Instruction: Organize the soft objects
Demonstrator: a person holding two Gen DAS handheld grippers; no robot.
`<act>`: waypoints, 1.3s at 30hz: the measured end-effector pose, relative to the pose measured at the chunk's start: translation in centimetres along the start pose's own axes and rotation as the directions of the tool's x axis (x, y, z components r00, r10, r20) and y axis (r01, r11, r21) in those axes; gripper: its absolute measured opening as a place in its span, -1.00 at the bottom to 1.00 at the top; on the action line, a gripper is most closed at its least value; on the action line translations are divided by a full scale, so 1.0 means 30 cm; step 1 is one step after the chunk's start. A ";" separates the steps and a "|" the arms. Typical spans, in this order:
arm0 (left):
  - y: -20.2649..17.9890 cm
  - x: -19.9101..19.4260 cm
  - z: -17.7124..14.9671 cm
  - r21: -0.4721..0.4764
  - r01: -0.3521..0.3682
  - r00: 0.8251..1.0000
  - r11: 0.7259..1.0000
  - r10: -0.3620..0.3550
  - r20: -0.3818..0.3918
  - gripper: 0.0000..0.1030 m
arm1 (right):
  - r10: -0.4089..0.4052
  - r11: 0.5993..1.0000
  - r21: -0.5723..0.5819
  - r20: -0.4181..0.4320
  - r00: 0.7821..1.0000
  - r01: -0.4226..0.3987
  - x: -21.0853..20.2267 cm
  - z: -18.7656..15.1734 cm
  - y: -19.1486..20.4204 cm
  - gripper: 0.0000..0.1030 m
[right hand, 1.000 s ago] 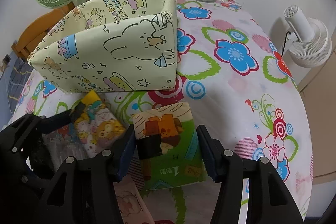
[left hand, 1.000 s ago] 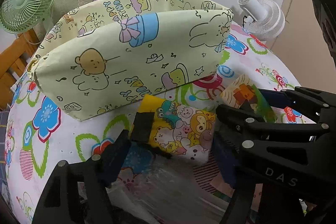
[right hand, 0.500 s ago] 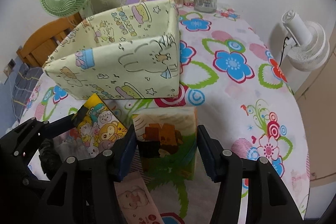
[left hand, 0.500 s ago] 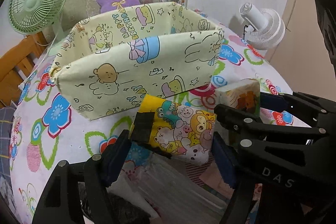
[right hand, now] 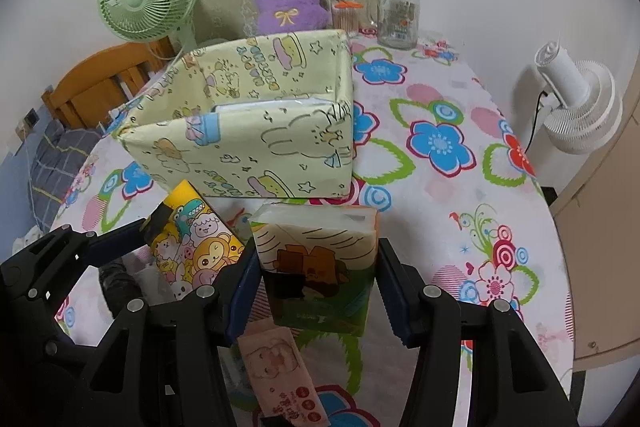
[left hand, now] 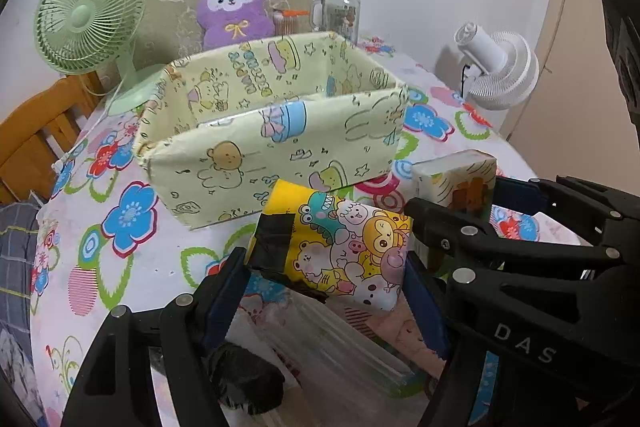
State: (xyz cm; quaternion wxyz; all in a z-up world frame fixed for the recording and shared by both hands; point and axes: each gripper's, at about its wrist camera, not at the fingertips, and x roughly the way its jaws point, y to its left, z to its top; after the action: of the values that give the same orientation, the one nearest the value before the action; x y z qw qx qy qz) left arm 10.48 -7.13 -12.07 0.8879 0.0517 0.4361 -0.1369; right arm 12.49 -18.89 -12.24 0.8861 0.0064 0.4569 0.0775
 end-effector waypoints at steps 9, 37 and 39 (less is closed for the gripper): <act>-0.009 -0.090 0.014 0.013 -0.017 0.999 1.000 0.016 0.051 0.50 | -0.007 1.000 -0.014 0.064 0.998 0.007 -0.095 0.012 0.027 0.14; -0.009 -0.325 0.058 0.040 -0.045 0.980 0.998 0.037 0.195 0.50 | -0.013 0.999 -0.035 0.225 0.974 0.022 -0.337 0.055 0.101 0.14; -0.009 -0.338 0.063 0.038 -0.051 0.978 0.998 0.042 0.205 0.50 | -0.013 0.999 -0.037 0.235 0.972 0.022 -0.350 0.059 0.105 0.14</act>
State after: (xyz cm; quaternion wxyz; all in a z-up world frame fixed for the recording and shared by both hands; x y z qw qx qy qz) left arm 5.93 -5.76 -2.92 0.9296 0.0668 0.3384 -0.1299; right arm 7.53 -17.17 -2.45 0.9345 -0.0057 0.3474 0.0775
